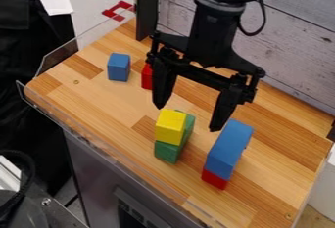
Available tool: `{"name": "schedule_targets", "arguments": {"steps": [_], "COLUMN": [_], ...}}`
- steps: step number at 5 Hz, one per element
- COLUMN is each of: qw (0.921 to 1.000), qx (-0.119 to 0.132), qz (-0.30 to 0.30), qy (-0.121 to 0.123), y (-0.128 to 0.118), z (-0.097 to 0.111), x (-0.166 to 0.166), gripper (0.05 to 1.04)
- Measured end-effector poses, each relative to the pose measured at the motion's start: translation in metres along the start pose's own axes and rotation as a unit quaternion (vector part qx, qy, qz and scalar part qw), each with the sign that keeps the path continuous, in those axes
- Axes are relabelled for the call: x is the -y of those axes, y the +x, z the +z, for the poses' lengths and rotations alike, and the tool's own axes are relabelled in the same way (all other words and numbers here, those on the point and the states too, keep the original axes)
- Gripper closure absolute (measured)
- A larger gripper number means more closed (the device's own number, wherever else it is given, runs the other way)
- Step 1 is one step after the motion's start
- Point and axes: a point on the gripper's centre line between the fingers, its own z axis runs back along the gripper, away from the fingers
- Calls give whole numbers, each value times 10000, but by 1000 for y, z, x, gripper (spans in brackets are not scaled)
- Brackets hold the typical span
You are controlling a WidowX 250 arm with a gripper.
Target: Take a red square block and put it next to the blue square block
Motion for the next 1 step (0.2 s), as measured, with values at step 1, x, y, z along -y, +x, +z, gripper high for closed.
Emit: {"name": "schedule_targets", "arguments": {"steps": [1], "qw": [10000], "qx": [-7], "qz": [0], "qy": [3], "y": [0], "z": [0], "x": [0], "gripper": [83]}}
